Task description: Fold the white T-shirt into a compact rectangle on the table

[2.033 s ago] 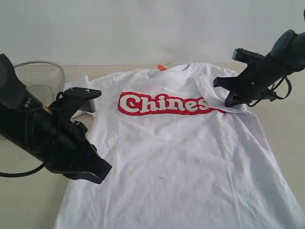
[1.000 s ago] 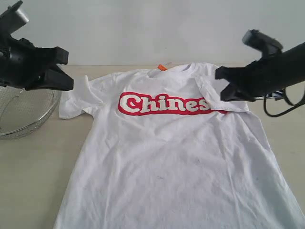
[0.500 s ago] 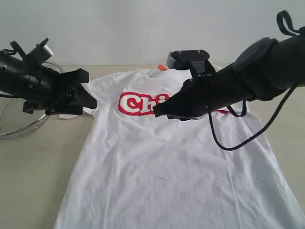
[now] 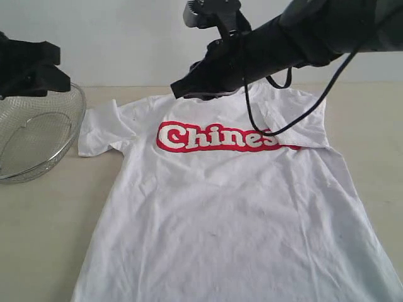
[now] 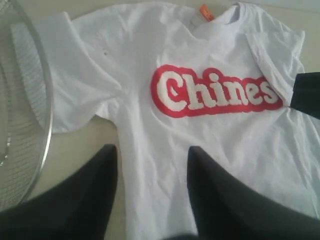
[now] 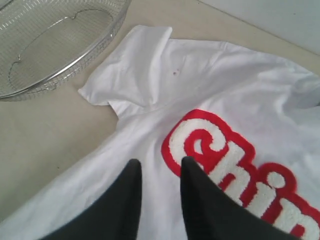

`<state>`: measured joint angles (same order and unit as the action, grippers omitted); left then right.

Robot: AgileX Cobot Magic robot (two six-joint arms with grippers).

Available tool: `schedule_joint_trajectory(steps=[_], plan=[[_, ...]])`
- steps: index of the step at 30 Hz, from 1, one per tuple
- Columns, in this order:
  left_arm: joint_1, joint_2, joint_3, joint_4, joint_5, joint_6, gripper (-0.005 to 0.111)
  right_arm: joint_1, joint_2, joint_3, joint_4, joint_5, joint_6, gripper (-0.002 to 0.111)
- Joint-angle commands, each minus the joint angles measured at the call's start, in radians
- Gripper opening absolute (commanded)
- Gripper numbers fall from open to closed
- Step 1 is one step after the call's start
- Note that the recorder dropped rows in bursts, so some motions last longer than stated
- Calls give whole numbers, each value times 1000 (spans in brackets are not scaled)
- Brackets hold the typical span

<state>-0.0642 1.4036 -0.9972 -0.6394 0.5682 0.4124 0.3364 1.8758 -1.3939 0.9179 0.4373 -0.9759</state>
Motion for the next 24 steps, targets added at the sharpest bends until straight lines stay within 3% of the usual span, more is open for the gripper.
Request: schedule_joint_trajectory(steps=[1, 7, 14, 17, 20, 24], plan=[[8, -22, 40, 25, -1, -32, 42, 12, 22, -50, -18, 32, 35, 32], [2, 12, 77, -33, -59, -27, 36, 24, 22, -48, -65, 112, 55, 32], [-30, 247, 51, -249, -201, 169, 36, 22, 22, -48, -65, 175, 121, 32], [-30, 372, -56, -339, -201, 263, 31, 22, 22, -48, -65, 228, 145, 31], [-30, 493, -206, -367, -99, 269, 19, 24, 22, -48, -65, 271, 158, 30], [-30, 595, -348, -343, -57, 250, 5, 24, 22, -48, -81, 313, 164, 13]])
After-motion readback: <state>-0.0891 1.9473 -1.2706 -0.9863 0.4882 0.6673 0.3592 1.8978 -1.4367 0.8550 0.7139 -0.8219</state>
